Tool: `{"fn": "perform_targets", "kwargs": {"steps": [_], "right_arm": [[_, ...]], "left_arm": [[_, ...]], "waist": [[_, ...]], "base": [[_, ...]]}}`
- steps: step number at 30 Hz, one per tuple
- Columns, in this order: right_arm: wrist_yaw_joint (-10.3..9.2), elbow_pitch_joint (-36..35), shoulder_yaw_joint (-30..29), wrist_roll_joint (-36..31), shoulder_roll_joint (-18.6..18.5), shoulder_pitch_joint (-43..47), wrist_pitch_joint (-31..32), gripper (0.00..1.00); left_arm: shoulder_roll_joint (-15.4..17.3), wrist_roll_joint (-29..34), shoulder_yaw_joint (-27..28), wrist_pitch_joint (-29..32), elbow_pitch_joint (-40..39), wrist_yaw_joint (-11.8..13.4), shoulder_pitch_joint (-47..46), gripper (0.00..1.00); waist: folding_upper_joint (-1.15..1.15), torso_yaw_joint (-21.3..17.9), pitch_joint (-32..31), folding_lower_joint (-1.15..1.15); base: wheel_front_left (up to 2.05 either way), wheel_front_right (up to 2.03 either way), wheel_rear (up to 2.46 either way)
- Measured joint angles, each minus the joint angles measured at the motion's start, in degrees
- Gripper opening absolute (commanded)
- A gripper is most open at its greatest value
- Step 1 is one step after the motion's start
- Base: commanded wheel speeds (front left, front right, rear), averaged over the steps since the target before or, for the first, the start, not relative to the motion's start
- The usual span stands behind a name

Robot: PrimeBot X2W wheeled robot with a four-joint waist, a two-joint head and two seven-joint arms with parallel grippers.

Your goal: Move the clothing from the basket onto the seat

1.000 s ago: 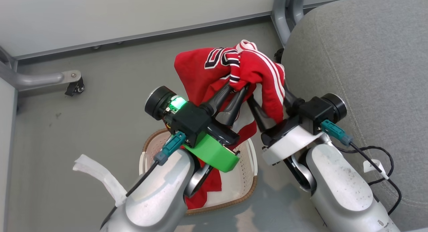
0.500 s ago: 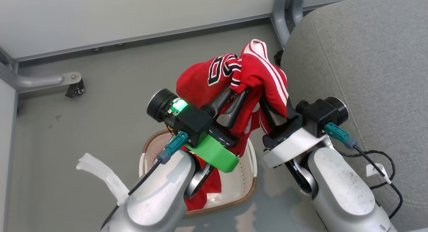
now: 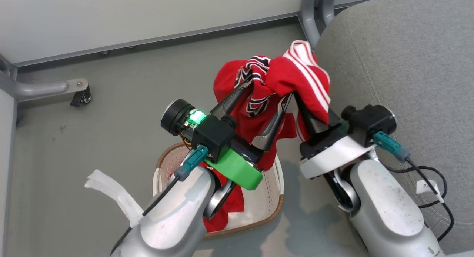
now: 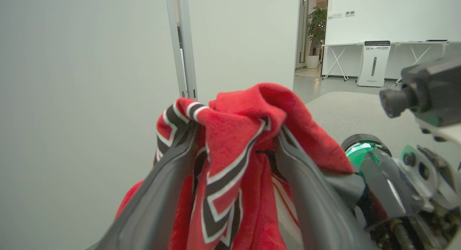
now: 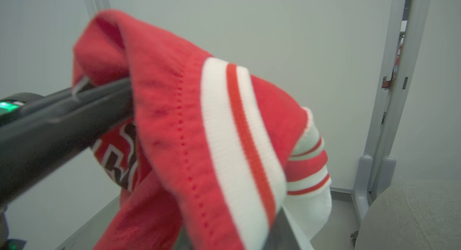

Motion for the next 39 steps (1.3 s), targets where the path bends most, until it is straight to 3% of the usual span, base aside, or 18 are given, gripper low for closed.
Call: {"fn": "perform_targets", "kwargs": {"steps": [16, 39], "right_arm": [[0.0, -2.03, -8.34, -1.26, 0.0, 0.97, 0.0, 0.0], [0.0, -8.26, -18.98, -2.2, -0.11, 9.78, 0.0, 0.0]], "left_arm": [[0.21, 1.76, 1.8, 0.0, 0.81, -0.18, 1.32, 1.0], [3.12, 4.56, 5.13, 0.0, 1.6, -0.26, 3.2, 1.0]], "waist": [[0.0, -2.3, 0.6, 0.0], [0.0, -15.96, 2.72, 0.0]], "base": [[0.0, 0.0, 0.0], [0.0, 0.0, 0.0]]}}
